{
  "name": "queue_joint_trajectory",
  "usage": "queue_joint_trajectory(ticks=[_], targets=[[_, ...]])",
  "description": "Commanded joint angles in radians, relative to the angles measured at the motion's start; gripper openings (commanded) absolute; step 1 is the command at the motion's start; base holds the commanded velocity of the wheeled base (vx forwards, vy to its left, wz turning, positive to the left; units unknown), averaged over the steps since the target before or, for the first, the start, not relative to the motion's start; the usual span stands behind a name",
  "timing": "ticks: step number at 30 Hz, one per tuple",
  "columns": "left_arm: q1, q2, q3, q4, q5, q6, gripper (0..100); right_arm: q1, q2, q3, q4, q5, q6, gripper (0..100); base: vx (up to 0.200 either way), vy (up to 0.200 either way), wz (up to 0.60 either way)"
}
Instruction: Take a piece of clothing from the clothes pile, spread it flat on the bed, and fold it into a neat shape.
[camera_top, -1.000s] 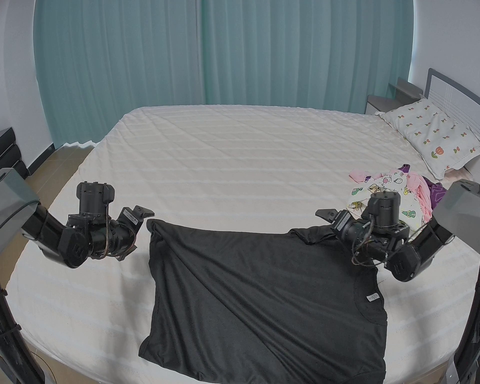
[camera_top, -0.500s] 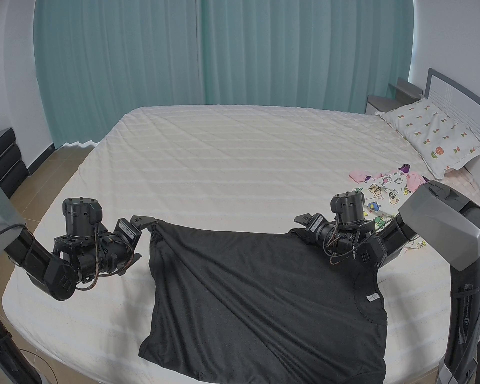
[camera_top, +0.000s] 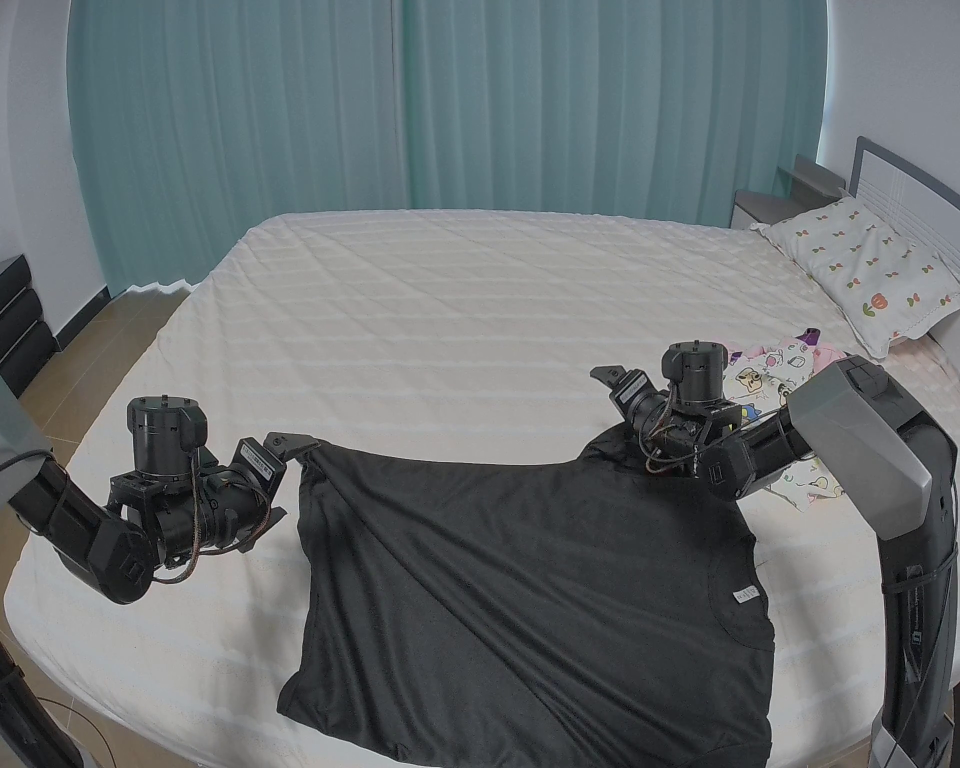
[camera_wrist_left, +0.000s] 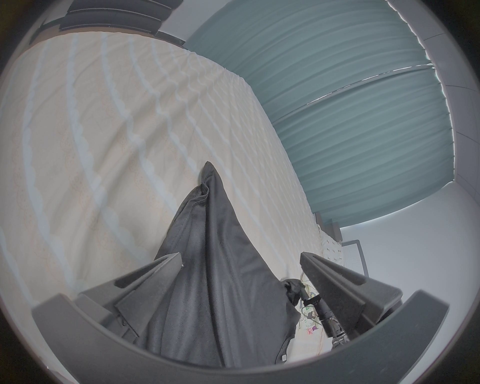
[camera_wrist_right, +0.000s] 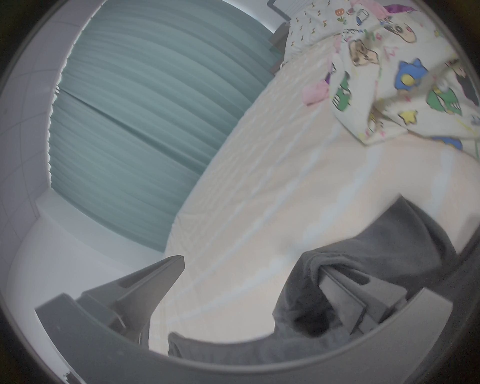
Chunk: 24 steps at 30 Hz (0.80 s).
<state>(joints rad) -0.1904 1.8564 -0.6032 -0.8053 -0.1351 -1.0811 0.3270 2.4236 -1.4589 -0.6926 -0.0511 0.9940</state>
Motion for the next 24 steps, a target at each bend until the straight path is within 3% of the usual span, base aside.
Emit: queue_joint_trajectory(ticks=[1, 8, 11, 14, 22, 24], targets=[[0.0, 0.004, -0.003, -0.002, 0.0, 0.0, 100, -0.04, 0.083, -0.127, -0.024, 0.002, 0.014, 100, 0.0, 0.0, 0.0], [0.005, 0.003, -0.004, -0.002, 0.0, 0.0, 100, -0.06, 0.098, -0.095, -0.105, 0.002, -0.035, 100, 0.0, 0.0, 0.0], [0.005, 0.01, -0.004, -0.002, 0.0, 0.0, 100, -0.075, 0.106, -0.072, -0.142, 0.004, -0.201, 100, 0.0, 0.0, 0.0], [0.003, 0.012, -0.004, -0.002, 0.0, 0.0, 100, -0.077, 0.098, -0.035, -0.147, 0.002, -0.267, 100, 0.0, 0.0, 0.0], [0.003, 0.01, -0.004, -0.002, 0.0, 0.0, 100, -0.082, 0.031, 0.009, -0.125, 0.008, -0.265, 100, 0.0, 0.0, 0.0], [0.003, 0.01, -0.003, -0.002, 0.0, 0.0, 100, -0.082, -0.023, 0.089, -0.078, 0.05, -0.273, 100, 0.0, 0.0, 0.0]])
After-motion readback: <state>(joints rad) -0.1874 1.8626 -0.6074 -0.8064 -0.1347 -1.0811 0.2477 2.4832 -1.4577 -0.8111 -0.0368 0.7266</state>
